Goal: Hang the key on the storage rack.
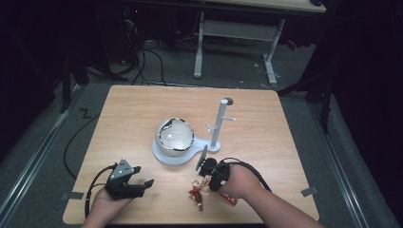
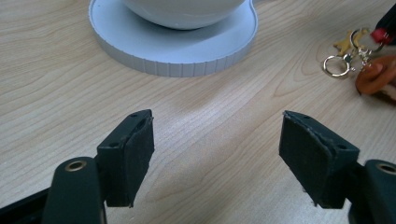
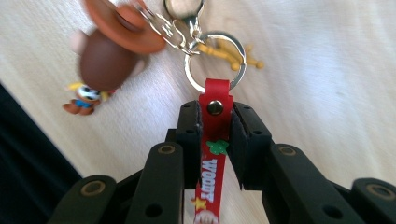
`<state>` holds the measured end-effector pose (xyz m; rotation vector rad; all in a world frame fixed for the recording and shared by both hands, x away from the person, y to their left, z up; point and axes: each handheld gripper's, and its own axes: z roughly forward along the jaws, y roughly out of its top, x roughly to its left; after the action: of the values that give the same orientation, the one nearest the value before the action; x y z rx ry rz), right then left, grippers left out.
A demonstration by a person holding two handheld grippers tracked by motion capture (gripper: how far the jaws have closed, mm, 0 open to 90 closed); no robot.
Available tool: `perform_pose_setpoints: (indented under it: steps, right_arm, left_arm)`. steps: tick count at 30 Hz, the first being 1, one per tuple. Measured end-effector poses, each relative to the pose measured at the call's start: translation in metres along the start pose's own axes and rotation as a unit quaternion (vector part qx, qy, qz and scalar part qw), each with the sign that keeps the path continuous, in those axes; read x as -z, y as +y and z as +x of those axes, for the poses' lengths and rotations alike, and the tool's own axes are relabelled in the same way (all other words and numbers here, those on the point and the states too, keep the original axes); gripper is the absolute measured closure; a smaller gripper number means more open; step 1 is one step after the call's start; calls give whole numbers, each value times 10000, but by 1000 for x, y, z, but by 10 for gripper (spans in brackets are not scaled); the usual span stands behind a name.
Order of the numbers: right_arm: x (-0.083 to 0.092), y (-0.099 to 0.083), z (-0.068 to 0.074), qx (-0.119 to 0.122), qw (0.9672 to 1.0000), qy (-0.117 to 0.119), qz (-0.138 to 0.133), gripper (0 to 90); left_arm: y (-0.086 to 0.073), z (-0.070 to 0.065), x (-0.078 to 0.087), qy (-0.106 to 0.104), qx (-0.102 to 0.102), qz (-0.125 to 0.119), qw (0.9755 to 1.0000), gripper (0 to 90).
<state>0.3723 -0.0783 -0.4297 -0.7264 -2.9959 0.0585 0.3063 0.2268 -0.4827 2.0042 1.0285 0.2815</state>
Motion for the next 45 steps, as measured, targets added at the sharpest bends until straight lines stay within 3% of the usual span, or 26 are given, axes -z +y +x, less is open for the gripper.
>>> perform_pose_setpoints:
  steps: [3,14,24,32,40,45]
  right_arm:
    - [15,-5,-4,-80,9999,72,-27,745]
    - [71,-32,-22,-392,9992,-81,-4,746]
    - [105,-46,-34,-589,9980,-229,-53,745]
    - [138,-54,-52,-864,9948,-478,-233,746]
    - [162,-56,-65,-1048,9923,-537,-387,745]
    - [180,-56,-77,-1240,9888,-647,-527,745]
  left_arm:
    - [0,-1,0,-1,-43,12,10000,273]
    - [0,-1,0,-11,-48,14,10000,277]
    - [1,-2,0,-21,-64,11,10000,278]
    - [1,-3,0,-35,-88,36,9999,279]
    - [1,-3,0,-35,-86,32,10000,280]
    - [1,-3,0,-37,-95,37,9999,280]
